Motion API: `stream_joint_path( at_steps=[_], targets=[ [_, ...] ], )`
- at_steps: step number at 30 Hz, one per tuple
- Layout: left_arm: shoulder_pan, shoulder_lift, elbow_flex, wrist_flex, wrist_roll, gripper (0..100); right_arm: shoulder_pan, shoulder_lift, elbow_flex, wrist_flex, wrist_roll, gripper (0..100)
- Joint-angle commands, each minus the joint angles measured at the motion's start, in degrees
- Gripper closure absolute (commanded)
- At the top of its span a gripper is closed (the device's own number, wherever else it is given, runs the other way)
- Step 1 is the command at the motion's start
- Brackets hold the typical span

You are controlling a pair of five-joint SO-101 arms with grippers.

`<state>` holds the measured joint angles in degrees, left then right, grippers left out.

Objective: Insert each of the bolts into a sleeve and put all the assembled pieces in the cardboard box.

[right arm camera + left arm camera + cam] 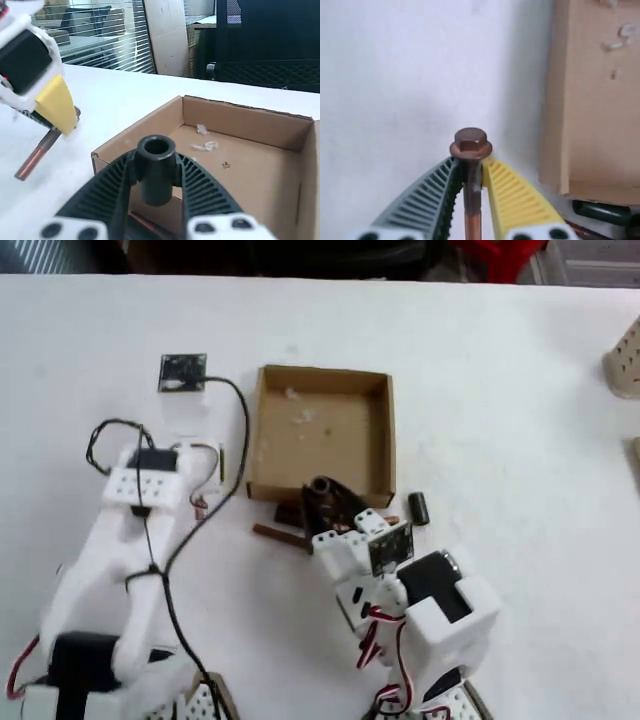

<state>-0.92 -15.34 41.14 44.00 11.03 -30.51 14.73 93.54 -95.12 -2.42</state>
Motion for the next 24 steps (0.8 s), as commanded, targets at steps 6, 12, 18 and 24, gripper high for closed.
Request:
stream_joint_path(
  at_steps=[6, 12, 18, 24],
  targets=[
    [1.89, -19.12, 14.68, -23.56, 0.70, 98, 0.13, -0.22, 0.26, 0.04, -0.53, 98.2],
    [1.98, -20.44, 20.84, -38.15, 0.70, 98, 0.13, -0.22, 0.26, 0.04, -0.53, 98.2],
    [8.13, -20.44, 29.10, -62.59, 0.62, 98, 0.13, -0.22, 0.26, 0.04, -0.53, 98.2],
    [17.45, -20.53, 31.74, -71.47, 0.62, 98, 0.13, -0.22, 0.26, 0.04, -0.53, 98.2]
  ],
)
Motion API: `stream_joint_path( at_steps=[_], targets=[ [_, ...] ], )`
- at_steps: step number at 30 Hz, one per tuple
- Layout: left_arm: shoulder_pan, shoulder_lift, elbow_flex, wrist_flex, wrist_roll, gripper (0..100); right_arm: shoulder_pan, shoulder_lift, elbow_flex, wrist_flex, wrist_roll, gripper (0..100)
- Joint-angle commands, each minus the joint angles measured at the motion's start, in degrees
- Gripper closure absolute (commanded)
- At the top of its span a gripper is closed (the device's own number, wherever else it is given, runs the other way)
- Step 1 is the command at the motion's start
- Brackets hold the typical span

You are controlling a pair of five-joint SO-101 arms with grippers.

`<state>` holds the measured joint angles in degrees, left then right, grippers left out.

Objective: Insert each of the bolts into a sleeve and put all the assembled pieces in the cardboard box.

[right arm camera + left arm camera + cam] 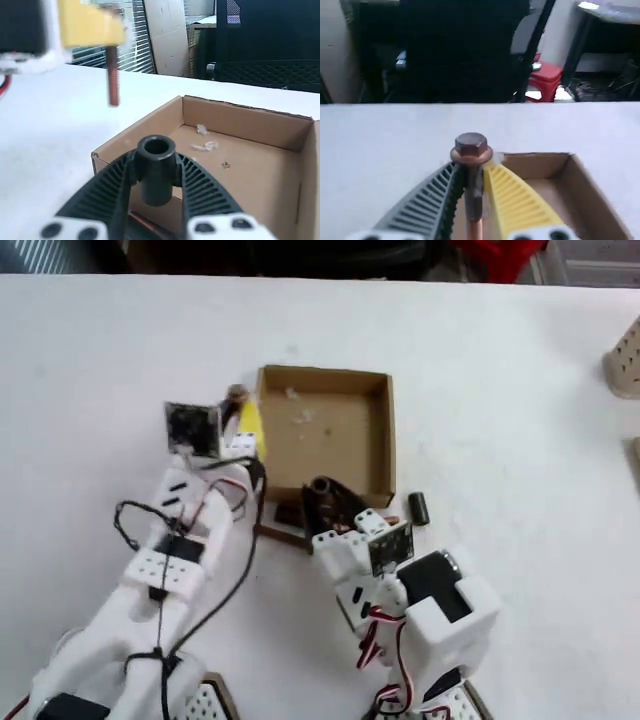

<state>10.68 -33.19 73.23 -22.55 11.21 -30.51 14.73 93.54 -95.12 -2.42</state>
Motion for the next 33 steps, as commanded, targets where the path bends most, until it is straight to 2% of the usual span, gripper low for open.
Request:
stream_joint_path(
  at_steps=[1, 7, 14, 22, 29, 33],
  targets=[
    [6.81, -2.95, -0.35, -4.92, 0.44, 98, 0.13, -0.22, 0.26, 0.04, -0.53, 98.2],
    [10.86, -3.03, 0.00, -5.10, 0.44, 98, 0.13, -0.22, 0.26, 0.04, -0.53, 98.1],
    [11.12, -6.11, 0.00, -4.57, 0.53, 98, 0.13, -0.22, 0.26, 0.04, -0.53, 98.1],
    [14.02, -23.60, -0.09, 14.86, 6.15, 98, 0.04, -0.22, 0.26, 0.04, -0.53, 98.1],
    [14.37, -23.96, 1.05, 15.91, 6.59, 98, 0.04, -0.22, 0.26, 0.13, -0.53, 98.1],
    [18.24, -23.69, 2.81, 16.09, 6.42, 98, 0.04, -0.22, 0.26, 0.13, -0.53, 98.1]
  ],
)
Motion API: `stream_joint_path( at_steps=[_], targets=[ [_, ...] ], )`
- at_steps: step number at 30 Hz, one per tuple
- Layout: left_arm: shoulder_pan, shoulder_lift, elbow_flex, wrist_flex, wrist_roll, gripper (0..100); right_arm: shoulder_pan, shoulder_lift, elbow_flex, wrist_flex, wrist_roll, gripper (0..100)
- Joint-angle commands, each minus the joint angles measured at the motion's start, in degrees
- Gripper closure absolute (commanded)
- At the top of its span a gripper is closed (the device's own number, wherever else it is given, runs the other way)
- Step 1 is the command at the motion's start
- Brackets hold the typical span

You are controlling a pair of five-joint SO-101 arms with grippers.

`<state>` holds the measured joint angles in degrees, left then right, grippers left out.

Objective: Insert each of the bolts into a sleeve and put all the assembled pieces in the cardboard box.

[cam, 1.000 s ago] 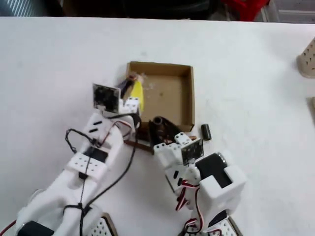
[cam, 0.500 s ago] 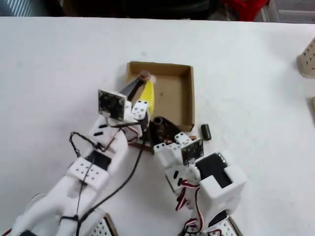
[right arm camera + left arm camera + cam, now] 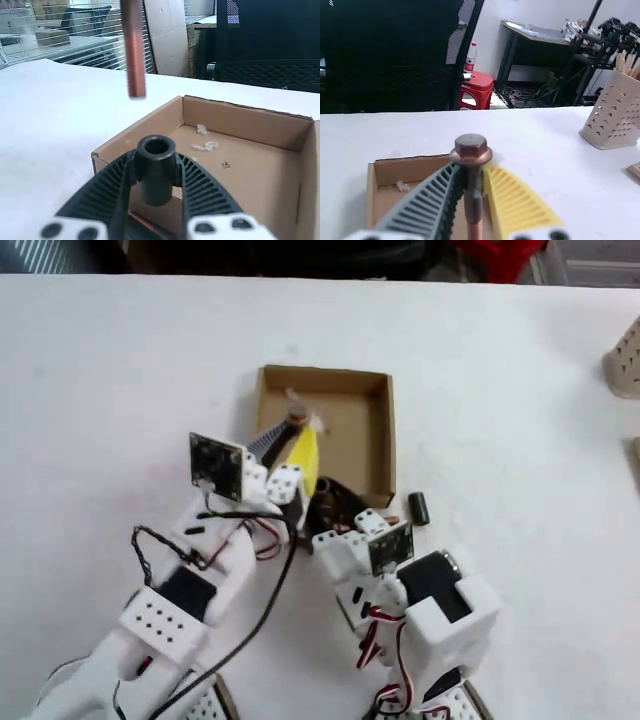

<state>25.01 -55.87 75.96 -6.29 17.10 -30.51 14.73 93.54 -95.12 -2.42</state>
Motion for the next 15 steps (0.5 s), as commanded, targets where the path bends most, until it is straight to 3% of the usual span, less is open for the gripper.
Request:
stream_joint_path(
  at_steps=[1, 12, 15],
  targets=[
    [5.14, -1.01, 0.44, -0.35, 0.35, 98, 0.04, -0.22, 0.26, 0.13, -0.53, 98.1],
    [5.41, -0.57, 1.58, -0.53, 0.09, 98, 0.04, -0.22, 0.26, 0.13, -0.53, 98.1],
    [5.41, -0.57, 2.37, -0.53, -4.48, 98, 0.04, -0.22, 0.26, 0.13, -0.53, 98.1]
  ],
)
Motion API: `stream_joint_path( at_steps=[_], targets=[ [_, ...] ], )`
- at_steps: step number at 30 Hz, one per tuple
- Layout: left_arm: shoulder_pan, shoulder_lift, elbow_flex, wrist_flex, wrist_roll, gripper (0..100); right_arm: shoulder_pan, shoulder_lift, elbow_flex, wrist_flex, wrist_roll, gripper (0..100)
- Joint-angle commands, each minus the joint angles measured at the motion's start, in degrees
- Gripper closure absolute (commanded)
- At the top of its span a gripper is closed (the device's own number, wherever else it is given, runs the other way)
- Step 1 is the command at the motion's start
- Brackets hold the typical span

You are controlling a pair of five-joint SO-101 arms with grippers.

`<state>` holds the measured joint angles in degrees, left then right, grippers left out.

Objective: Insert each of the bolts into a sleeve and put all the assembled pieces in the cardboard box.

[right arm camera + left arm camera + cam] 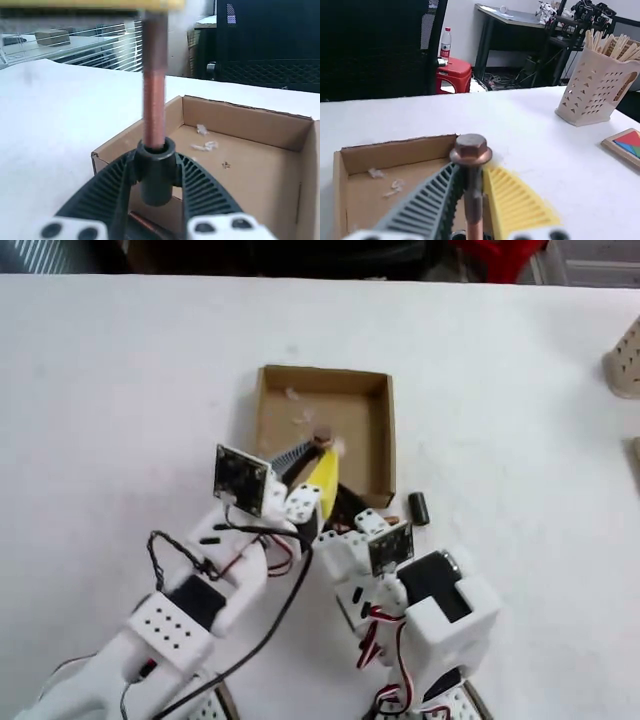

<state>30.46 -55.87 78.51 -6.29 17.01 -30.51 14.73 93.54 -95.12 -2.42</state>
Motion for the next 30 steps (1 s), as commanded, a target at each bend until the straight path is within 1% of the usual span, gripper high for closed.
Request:
stream_joint_path(
  at_steps=[1, 3, 7, 19, 23, 28, 30],
  targets=[
    [0.04, -0.57, 0.00, -0.53, -5.98, 98, 0.04, -0.22, 0.26, 0.13, -0.53, 98.1],
    [0.04, -0.57, 0.00, -0.53, -7.56, 98, 0.04, -0.22, 0.26, 0.75, -0.53, 98.1],
    [0.04, -0.48, 0.00, -0.53, -7.74, 98, -1.01, -0.22, 0.26, 2.07, -0.44, 98.1],
    [-0.04, -0.48, 0.53, -0.70, -7.82, 98, -0.92, -0.22, 0.26, 1.80, -0.53, 98.1],
    [-0.04, 2.24, 1.23, -5.45, -7.91, 98, -0.92, -0.22, 0.26, 1.80, -0.53, 98.1],
    [-2.33, 13.32, 0.09, -14.07, -7.82, 98, -0.84, -0.22, 0.26, 1.80, -0.53, 98.1],
    [-2.33, 16.75, -0.09, -16.18, -7.82, 98, -0.75, -0.22, 0.26, 1.80, -0.53, 98.1]
  ],
)
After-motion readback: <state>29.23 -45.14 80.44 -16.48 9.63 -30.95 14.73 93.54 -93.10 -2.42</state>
